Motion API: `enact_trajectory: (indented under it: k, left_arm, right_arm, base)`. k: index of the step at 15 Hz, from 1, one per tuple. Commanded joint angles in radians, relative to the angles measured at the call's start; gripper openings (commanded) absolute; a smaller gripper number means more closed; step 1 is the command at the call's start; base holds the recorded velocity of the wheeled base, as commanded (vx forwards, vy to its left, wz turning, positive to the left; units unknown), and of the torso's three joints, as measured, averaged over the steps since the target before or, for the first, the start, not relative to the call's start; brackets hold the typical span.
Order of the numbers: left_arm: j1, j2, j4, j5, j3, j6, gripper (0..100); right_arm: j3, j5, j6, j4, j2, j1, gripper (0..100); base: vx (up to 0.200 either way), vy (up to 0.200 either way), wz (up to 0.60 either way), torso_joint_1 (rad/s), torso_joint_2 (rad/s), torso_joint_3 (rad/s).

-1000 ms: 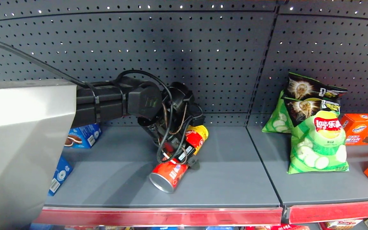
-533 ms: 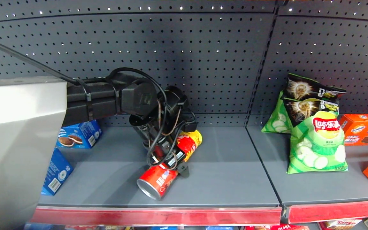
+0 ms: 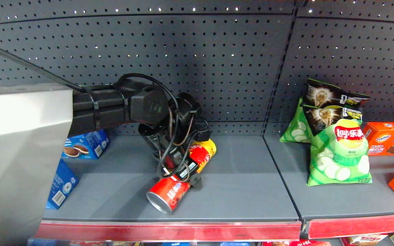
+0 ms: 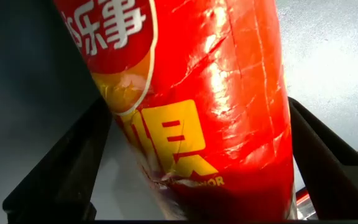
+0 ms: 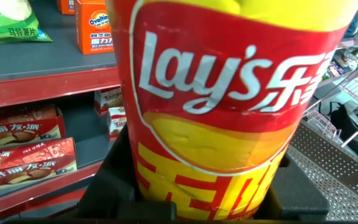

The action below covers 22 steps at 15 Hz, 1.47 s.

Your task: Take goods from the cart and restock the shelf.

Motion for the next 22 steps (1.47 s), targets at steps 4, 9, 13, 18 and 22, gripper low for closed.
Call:
enact_trajectory:
  k: [4,9,13,18,22]
  left_arm:
    - [-0.005,0.069,0.012,-0.003,0.002,0.000,0]
    - [-0.001,0.074,0.006,0.011,0.002,-0.004,0]
    - [0.007,0.077,0.003,0.014,0.002,-0.007,0]
    - [0.007,0.097,-0.008,0.062,0.002,-0.115,0]
    - [0.008,0.012,0.021,0.114,0.002,-0.129,0]
  right_arm:
    - [-0.002,-0.001,0.001,0.000,0.001,0.000,0]
    - [0.003,0.001,0.001,0.000,0.001,0.000,0]
    - [0.000,0.001,0.001,-0.001,0.001,0.000,0]
    - [-0.014,-0.001,0.001,-0.001,0.001,0.000,0]
    - [-0.019,0.001,0.001,-0.001,0.001,0.000,0]
  base:
    - [0.000,0.000,0.00,0.000,0.00,0.000]
    - [0.000,0.000,0.00,0.000,0.00,0.000]
    - [0.000,0.000,0.00,0.000,0.00,0.000]
    - [0.000,0.000,0.00,0.000,0.00,0.000]
    - [0.000,0.000,0.00,0.000,0.00,0.000]
